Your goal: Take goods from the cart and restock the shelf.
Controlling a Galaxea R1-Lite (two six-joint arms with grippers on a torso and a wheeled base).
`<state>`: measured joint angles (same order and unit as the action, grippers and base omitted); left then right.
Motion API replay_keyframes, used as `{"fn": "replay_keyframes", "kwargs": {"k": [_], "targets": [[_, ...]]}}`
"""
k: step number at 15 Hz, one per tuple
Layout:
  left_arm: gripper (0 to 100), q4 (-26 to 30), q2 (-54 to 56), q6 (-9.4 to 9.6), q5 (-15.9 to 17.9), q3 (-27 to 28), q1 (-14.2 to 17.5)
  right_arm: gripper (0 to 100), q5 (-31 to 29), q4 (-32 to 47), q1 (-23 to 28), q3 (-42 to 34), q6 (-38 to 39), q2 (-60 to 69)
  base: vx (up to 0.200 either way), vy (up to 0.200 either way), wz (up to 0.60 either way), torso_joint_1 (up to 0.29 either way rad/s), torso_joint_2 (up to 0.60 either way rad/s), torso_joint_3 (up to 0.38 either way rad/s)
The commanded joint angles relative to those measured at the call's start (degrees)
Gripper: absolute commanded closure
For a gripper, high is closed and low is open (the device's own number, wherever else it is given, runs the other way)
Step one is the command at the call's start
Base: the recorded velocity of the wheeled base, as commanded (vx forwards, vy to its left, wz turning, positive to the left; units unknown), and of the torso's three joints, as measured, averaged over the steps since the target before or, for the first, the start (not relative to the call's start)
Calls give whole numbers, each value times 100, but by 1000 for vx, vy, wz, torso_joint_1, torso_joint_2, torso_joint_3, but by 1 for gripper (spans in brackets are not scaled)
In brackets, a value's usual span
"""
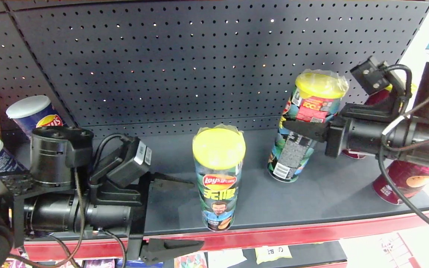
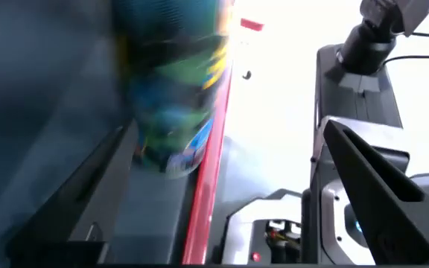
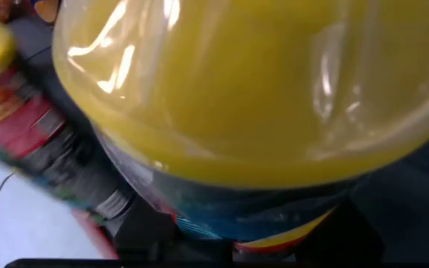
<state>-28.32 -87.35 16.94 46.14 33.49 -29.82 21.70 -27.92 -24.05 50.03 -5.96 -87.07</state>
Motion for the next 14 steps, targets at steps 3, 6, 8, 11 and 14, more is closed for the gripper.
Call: {"fn": "replay_keyframes", "kwargs": {"k": [3, 6, 8, 11, 14], "targets": [[0, 11, 1281, -33, 18, -1327, 732, 100, -17, -74, -372, 894, -28, -1313, 0, 0, 0, 0, 0, 0], [0, 19, 1686, -218, 0, -1582, 793, 100, 1, -74, -451, 1176, -28, -1559, 0, 0, 0, 0, 0, 0], [0, 19, 1923, -403, -149, -1714, 890, 100, -17, -74, -592, 1554, -28, -1832, 0, 0, 0, 0, 0, 0], [0, 19, 2222, -455, -176, -1960, 1259, 100, -25, -47, -803, 1800, -19, -2007, 0, 0, 0, 0, 0, 0], [0, 19, 2266, -526, -184, -1986, 1435, 100, -25, -47, -864, 2011, -19, -2218, 0, 0, 0, 0, 0, 0]]}}
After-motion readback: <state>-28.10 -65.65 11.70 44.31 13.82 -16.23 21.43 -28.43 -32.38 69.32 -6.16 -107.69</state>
